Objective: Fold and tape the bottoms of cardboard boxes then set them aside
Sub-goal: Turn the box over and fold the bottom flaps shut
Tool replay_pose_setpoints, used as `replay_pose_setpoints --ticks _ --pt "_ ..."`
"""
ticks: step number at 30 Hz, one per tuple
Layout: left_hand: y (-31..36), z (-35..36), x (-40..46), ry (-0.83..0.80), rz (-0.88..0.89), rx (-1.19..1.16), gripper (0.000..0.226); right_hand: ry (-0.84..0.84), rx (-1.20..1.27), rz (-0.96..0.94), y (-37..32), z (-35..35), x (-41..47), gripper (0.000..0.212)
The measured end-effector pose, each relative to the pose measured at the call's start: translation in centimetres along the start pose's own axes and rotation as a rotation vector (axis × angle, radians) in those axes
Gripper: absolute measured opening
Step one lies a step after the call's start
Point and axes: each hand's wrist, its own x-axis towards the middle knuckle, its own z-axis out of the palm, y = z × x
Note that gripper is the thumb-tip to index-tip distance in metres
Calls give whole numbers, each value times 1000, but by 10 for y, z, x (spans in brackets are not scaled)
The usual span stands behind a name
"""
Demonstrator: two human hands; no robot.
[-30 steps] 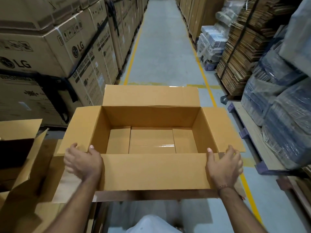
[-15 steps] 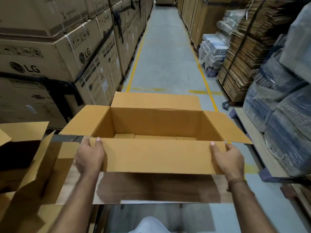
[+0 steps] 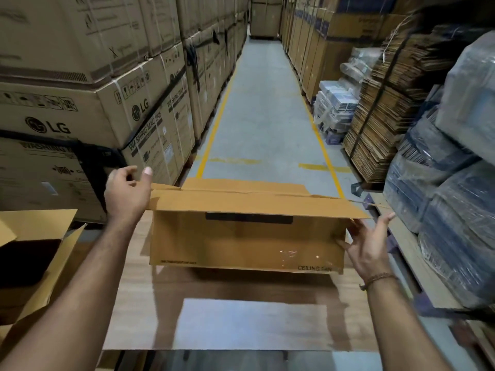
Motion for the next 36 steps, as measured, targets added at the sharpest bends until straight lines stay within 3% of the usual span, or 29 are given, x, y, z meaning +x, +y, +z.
replay_pose_setpoints --ticks 3,6,7,10,12,16,22,30,36 --pt "-1 9 -2 109 -113 -341 56 89 -344 -92 23 4 20 109" --pt "-23 25 -9 106 -270 -326 58 57 -948 -276 40 3 37 58" --pt "-35 32 -13 28 -334 -224 61 23 -1157 -333 45 2 42 59" --pt "-76 54 -27 -270 -439 38 78 43 -1561 -366 57 0 42 96" --pt "-91 65 -38 -320 -415 80 78 119 -1682 -316 63 1 40 98" --pt "-92 73 -47 -223 -396 67 64 70 -1387 -245 72 -2 32 106" --pt "-78 69 -37 -121 -323 23 55 92 -1303 -308 56 2 25 130" --pt "-47 53 -21 146 -147 -114 58 277 -1157 -544 2 25 27 110" --pt "-36 53 -9 73 -117 15 62 371 -1184 -541 -20 52 35 106"
